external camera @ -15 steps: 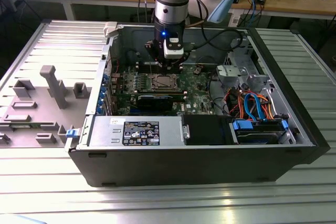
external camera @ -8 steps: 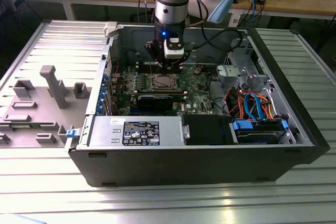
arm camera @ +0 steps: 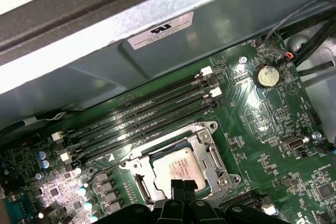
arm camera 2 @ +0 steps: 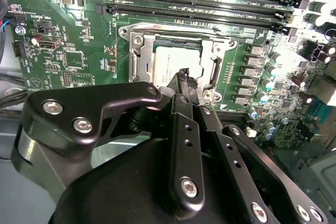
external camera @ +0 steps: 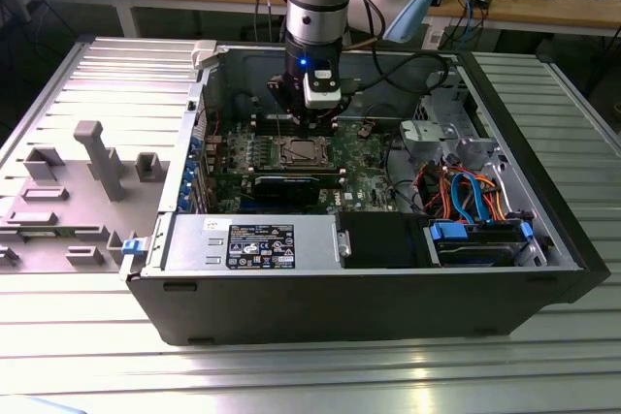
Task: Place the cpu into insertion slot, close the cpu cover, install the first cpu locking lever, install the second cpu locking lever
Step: 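Install the first cpu locking lever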
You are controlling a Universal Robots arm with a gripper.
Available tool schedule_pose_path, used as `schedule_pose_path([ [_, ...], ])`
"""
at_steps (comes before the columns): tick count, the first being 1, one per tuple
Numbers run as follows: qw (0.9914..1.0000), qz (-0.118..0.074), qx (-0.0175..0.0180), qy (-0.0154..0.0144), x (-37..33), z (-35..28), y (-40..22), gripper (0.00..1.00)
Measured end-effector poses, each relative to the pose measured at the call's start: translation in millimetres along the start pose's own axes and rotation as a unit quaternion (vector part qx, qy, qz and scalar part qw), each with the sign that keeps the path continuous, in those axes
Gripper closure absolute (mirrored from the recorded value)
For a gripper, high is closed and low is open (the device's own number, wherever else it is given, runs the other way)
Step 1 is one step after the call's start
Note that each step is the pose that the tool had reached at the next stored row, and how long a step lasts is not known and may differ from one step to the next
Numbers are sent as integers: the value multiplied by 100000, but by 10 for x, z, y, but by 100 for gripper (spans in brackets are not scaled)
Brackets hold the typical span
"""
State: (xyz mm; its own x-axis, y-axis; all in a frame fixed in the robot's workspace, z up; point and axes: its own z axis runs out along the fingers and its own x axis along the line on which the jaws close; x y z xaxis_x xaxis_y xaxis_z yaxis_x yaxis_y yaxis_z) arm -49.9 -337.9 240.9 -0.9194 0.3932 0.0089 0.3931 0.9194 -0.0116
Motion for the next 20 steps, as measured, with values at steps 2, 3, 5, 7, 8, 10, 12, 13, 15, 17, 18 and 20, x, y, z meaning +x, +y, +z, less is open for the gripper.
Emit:
schedule_pose_path([
  [2,100000,-112,2,-1,0,0,0,89],
  [3,100000,-196,0,-3,0,0,0,89],
  [5,99999,-327,4,-5,0,0,0,89],
  [7,99999,-466,4,-6,0,0,0,89],
  [8,99999,-521,2,-8,0,0,0,89],
  [10,99998,-636,6,-7,0,0,0,89],
  [12,99997,-778,7,-10,0,0,0,89],
  [13,99997,-833,7,-10,0,0,0,89],
  [15,99996,-911,7,-14,0,0,0,89],
  [17,99995,-989,8,-12,0,0,0,89],
  [18,99995,-1029,8,-13,0,0,0,89],
  [20,99994,-1128,10,-15,0,0,0,89],
])
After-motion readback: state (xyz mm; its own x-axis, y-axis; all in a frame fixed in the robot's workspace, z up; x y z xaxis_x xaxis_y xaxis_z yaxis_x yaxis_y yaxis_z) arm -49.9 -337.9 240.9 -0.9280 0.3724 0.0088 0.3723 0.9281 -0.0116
